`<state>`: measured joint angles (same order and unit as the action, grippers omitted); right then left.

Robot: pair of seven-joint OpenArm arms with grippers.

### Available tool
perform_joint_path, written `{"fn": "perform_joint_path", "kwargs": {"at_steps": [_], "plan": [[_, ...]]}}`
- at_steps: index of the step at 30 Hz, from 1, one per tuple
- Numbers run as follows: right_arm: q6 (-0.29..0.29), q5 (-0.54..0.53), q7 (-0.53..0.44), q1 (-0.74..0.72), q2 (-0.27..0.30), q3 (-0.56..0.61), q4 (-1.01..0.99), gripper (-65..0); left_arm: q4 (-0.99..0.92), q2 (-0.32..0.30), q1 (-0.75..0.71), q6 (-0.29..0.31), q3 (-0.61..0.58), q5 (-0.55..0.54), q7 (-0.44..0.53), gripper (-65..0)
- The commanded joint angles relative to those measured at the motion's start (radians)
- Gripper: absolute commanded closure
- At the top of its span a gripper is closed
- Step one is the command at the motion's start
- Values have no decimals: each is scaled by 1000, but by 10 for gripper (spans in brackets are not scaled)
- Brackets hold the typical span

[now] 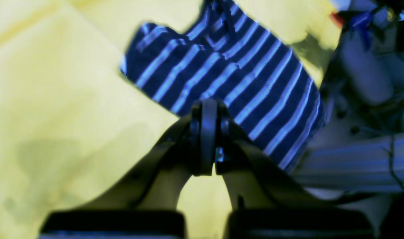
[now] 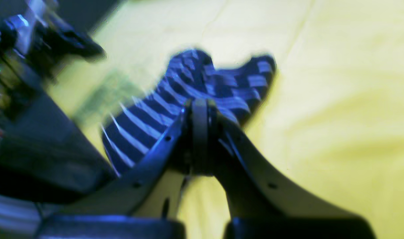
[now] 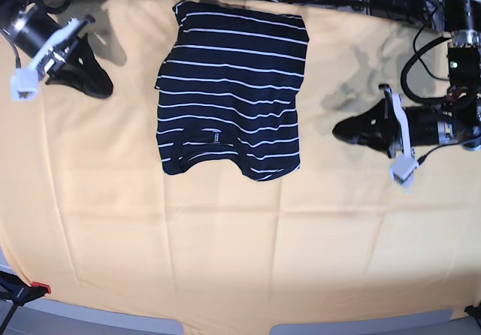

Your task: Fold the T-shirt properly

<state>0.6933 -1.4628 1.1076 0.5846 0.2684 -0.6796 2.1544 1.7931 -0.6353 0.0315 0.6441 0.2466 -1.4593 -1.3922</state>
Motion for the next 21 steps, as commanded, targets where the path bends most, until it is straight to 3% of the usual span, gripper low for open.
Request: {"fn": "perform_joint_path", "kwargs": {"at_steps": [1, 11, 14, 17, 21], "plan": [[5, -21, -24, 26, 11, -29, 26, 0, 63, -23, -31, 5, 39, -24, 0, 0], [5, -21, 42, 309, 11, -259, 202, 0, 546, -32, -557, -21, 391, -24, 6, 0], [5, -21, 49, 398, 11, -283, 202, 0, 563, -26, -740, -40, 498, -24, 6, 0], [5, -21, 117, 478, 8, -283, 202, 0, 563, -6, -912, -39, 576, -24, 4, 0], [5, -21, 177, 593, -11, -279, 202, 0, 563, 80, -1117, -39, 613, -24, -4, 0]]}}
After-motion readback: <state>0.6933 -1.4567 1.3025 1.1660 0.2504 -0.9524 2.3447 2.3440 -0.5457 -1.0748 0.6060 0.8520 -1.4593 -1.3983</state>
